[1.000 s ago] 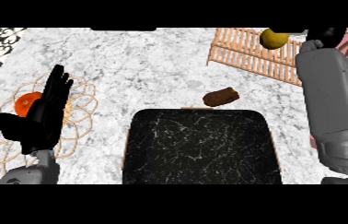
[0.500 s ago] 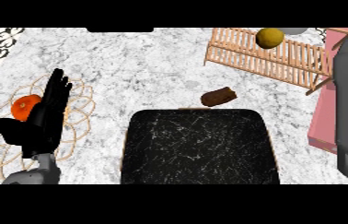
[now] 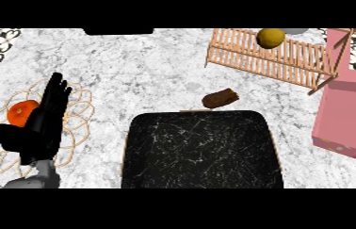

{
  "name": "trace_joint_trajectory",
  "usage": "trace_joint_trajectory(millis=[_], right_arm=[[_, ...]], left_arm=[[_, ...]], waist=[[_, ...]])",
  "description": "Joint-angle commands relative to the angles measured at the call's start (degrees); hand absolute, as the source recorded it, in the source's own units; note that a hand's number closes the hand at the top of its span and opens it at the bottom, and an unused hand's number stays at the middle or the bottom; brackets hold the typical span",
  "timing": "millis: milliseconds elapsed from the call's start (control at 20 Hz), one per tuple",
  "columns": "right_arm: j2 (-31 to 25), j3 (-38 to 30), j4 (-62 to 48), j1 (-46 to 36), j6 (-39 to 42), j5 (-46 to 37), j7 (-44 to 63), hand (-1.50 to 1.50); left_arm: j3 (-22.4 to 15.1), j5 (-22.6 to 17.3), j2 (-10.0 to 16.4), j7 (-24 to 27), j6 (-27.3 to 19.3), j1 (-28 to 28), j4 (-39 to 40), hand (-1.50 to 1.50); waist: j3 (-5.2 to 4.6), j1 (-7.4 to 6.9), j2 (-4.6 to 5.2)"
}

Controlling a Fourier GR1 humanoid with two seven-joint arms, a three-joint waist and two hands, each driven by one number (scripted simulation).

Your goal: Pick the lemon from the tray and place it in the tiered shelf

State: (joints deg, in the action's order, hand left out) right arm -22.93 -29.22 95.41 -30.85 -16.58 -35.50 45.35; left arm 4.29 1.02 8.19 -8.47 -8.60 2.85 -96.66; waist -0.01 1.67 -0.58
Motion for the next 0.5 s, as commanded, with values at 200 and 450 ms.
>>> trace_joint_trajectory(millis=[200, 450], right_arm=[[0.9, -8.4, 22.1, 18.4, 9.2, 13.4, 1.9, -1.50], [-1.4, -15.3, 25.8, 22.5, 13.2, 22.2, 1.1, -1.50]], left_arm=[[0.6, 0.3, 1.2, -3.1, 0.4, 3.4, -1.1, 0.00], [1.2, -0.5, 0.0, -1.5, 0.8, 5.1, 3.5, 0.00]], waist=[[0.03, -0.66, 0.35], [0.01, -1.00, 0.47]])
